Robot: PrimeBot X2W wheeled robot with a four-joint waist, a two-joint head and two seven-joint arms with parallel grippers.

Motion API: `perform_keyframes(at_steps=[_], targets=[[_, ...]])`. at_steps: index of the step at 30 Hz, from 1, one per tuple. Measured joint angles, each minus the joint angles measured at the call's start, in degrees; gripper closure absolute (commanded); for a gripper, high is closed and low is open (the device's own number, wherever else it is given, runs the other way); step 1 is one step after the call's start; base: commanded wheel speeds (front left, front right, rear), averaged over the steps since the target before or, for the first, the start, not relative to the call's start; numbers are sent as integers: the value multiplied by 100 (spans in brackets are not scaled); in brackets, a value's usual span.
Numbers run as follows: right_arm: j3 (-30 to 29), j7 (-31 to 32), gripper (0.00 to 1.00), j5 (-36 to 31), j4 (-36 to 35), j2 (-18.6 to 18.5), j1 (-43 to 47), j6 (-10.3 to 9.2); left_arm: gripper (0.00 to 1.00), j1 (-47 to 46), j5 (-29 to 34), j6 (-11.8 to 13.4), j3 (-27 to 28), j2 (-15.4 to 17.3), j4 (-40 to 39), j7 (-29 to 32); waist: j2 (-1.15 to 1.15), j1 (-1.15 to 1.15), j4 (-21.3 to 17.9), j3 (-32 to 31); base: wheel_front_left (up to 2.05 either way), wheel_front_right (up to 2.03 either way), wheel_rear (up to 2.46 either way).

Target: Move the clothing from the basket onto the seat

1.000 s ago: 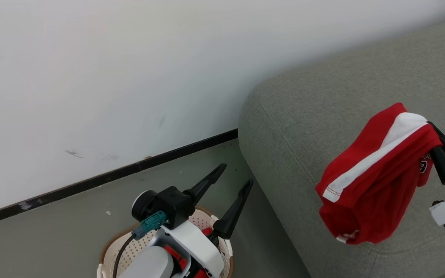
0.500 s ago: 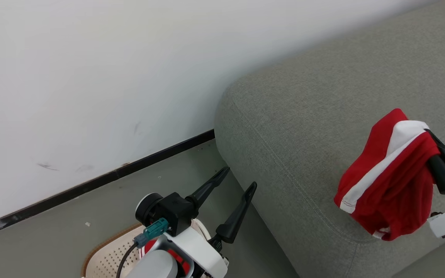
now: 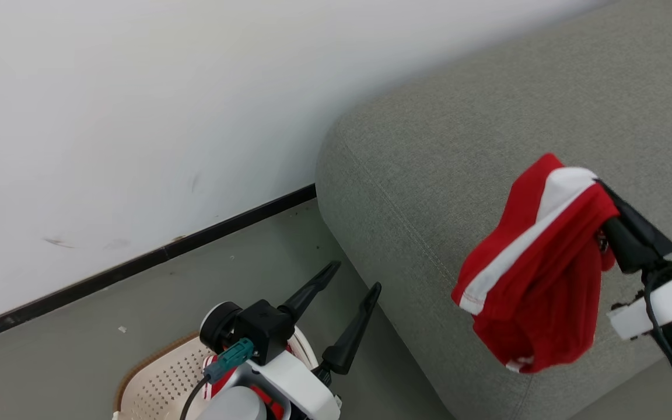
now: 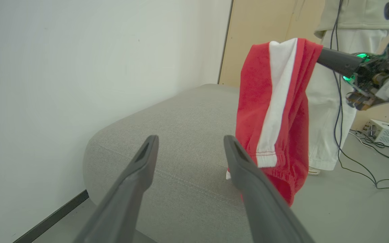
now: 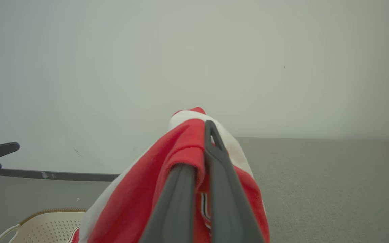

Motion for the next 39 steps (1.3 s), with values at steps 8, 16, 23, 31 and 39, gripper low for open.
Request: perform_keyframes(at_steps=[8,16,23,31,39], targets=[[171,111,100,123,364,-36,-1257,0,0,2,109,176,170,168,-94,0,0,0,136,218,0,0,0],[-174,326,100,248,1143,-288,-2327,0,0,-10,192,323,291,314,-370,19,0,0,284,495,0,0,0],[-855,344,100,505,1904,-381,-2862,0,0,-32,213,376,320,360,-661,168,0,0,418,785,0,0,0],[-1304,323,100,407,2685,-747,-3034,-1,0,-281,353,372,140,435,-1007,474,0,0,572,1168,0,0,0],[-1427,243,100,368,3205,-753,-3036,-1,0,-527,463,322,33,443,-1282,675,0,0,712,1529,0,0,0]])
